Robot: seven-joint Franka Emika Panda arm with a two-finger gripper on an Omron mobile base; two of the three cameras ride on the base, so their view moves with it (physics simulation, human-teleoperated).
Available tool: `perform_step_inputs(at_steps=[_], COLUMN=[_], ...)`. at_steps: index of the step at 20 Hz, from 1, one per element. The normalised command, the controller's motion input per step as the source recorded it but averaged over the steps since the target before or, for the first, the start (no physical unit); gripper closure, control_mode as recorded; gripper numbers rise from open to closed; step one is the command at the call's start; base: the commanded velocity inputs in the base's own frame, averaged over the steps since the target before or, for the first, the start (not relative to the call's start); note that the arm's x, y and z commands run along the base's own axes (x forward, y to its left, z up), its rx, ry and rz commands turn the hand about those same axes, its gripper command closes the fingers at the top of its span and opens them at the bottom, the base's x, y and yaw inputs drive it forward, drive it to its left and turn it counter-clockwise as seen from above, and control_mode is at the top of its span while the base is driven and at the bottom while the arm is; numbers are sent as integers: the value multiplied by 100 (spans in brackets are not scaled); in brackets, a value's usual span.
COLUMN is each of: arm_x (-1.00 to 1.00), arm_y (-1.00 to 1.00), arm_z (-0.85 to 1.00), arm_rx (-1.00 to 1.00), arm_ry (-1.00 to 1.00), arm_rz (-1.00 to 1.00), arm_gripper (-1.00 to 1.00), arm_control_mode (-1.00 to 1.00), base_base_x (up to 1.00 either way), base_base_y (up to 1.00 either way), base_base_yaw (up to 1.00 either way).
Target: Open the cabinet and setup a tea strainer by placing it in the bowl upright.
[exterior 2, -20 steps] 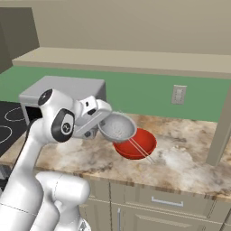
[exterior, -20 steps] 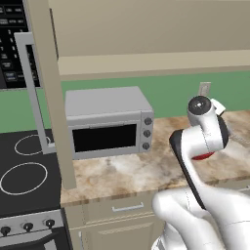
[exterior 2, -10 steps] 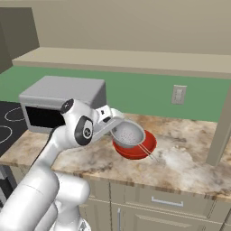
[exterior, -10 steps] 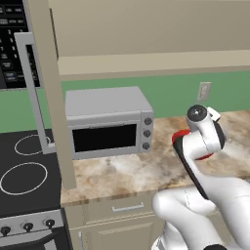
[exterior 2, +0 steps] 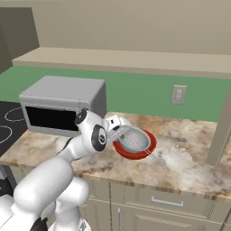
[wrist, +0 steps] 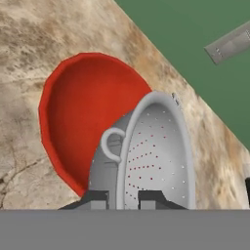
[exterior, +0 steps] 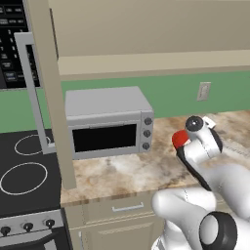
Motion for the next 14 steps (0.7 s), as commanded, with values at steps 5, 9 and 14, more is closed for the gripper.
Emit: perform_step_inputs(at_steps=[5, 9, 14], arm_x=[16, 17, 31], arm_y=[0, 0, 0], arm_z=[0, 0, -5], arm_rx=[0, 0, -1], arm_ry=[0, 0, -1], arm_rz=[0, 0, 0], arm_gripper=[100, 100, 100], arm_control_mode=[-100, -100, -100], base_base_x=[0, 0, 0], base_base_y=[0, 0, 0], base_base_yaw=[0, 0, 0])
